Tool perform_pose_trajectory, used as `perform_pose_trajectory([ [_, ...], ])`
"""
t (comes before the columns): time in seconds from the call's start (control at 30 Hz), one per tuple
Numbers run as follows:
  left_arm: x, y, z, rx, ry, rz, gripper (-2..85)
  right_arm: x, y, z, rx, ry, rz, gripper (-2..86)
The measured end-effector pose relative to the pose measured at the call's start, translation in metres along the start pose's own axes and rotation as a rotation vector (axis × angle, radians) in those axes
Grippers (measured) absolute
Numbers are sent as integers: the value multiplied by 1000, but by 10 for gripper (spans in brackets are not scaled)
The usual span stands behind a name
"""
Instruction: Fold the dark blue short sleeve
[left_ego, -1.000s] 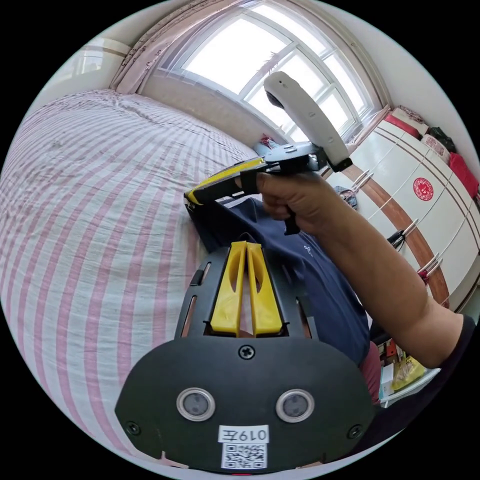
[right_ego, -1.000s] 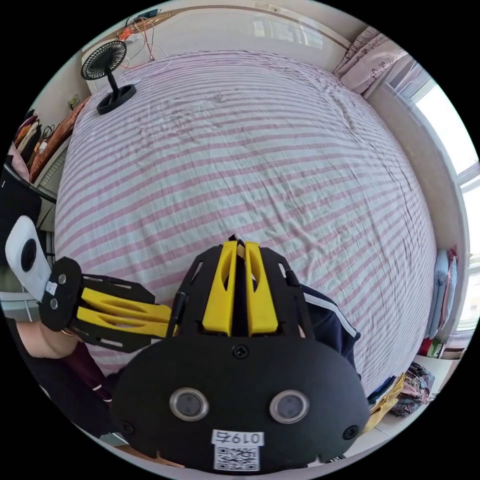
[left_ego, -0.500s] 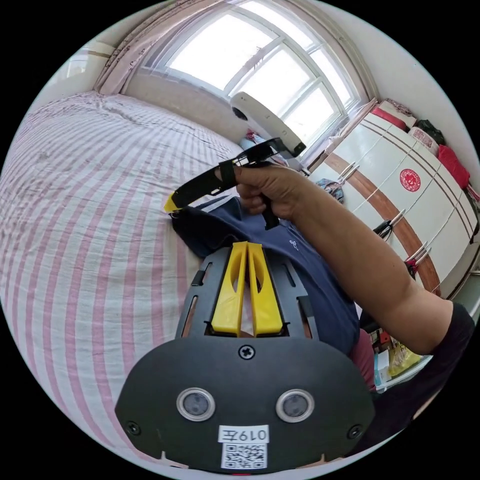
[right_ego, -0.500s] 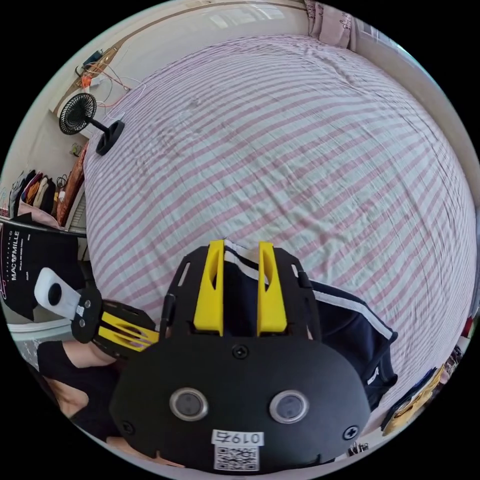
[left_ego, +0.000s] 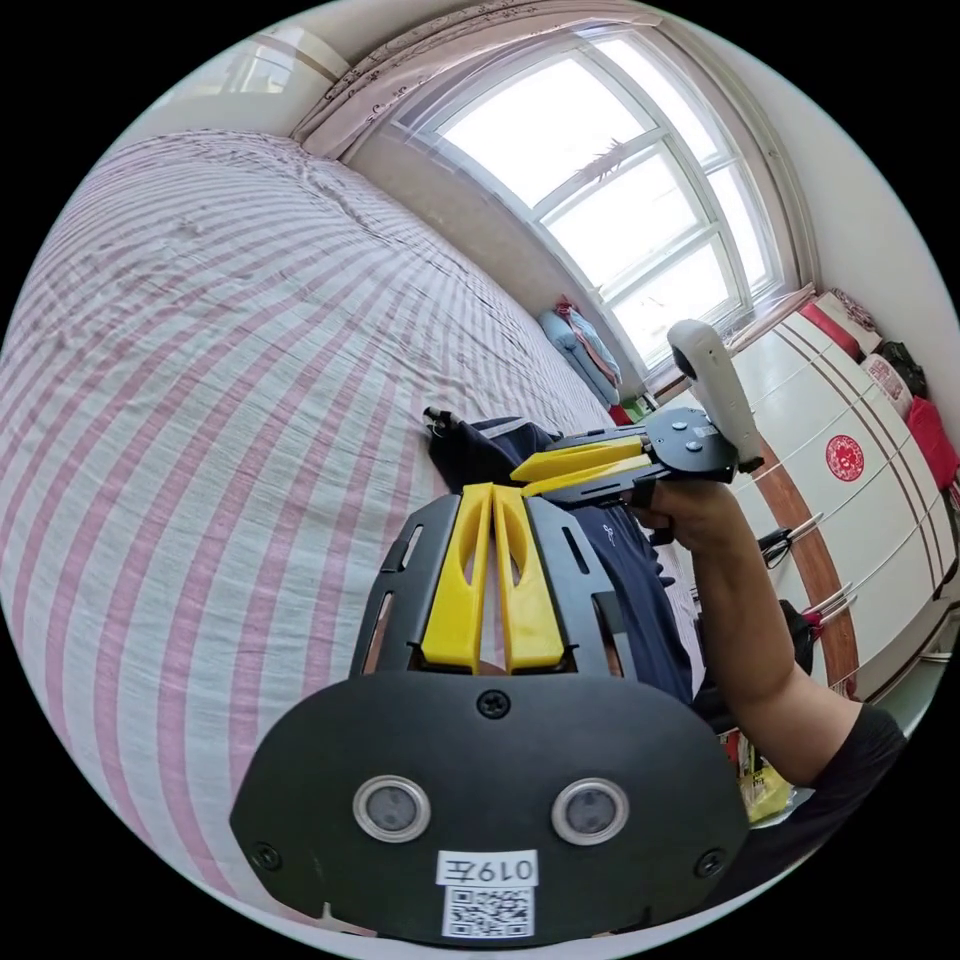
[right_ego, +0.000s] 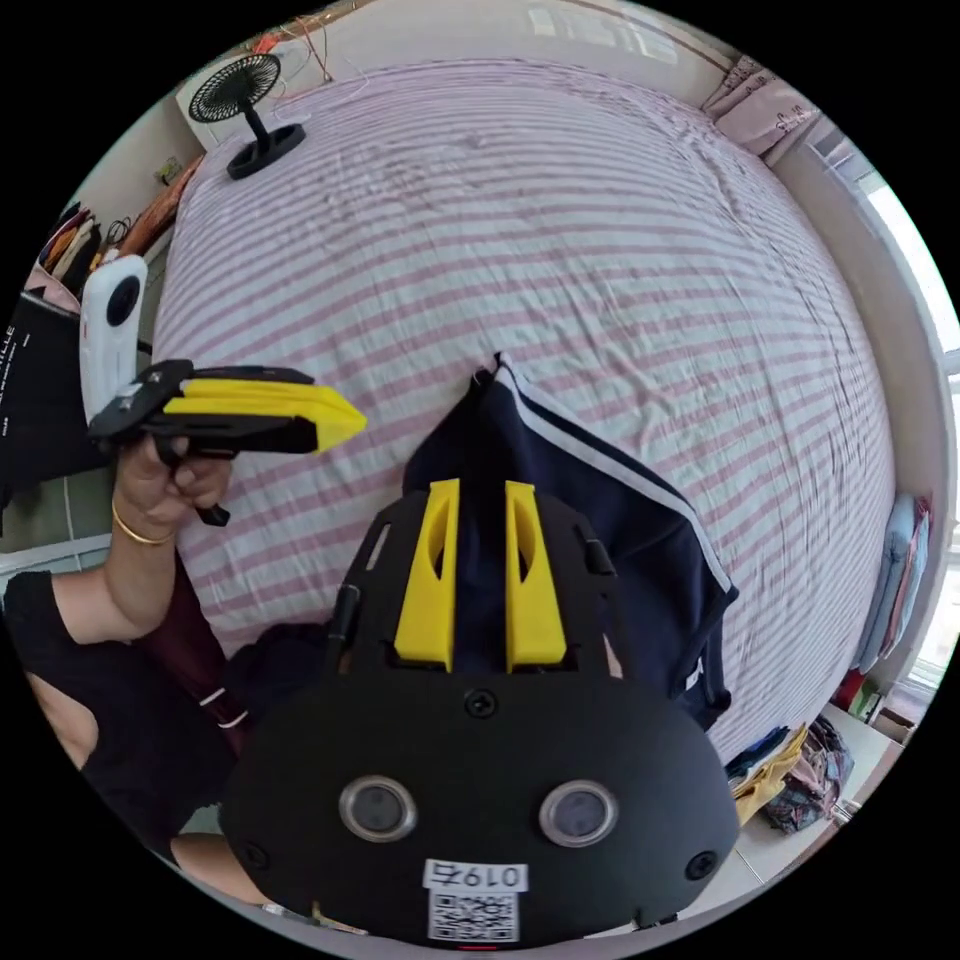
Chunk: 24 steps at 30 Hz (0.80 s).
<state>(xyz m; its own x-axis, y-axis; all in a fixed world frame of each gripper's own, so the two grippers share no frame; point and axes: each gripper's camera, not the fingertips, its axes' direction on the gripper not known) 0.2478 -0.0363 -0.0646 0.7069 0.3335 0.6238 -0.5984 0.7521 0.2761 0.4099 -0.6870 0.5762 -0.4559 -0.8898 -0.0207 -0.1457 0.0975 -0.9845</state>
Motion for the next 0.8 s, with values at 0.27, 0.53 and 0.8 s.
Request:
perform_pose_trajectory([
  [0.27, 8, 1, -2, -13, 9, -2, 8, -5, 29, -8, 75, -48, 13, -4],
  [0.53, 9, 4, 4, -42, 62, -25, 8, -5, 64, -1, 208, -218, 18, -5],
  [0.8, 26, 13, 17, -36, 31, 9, 8, 5, 101, -31, 348, -180, -38, -2],
])
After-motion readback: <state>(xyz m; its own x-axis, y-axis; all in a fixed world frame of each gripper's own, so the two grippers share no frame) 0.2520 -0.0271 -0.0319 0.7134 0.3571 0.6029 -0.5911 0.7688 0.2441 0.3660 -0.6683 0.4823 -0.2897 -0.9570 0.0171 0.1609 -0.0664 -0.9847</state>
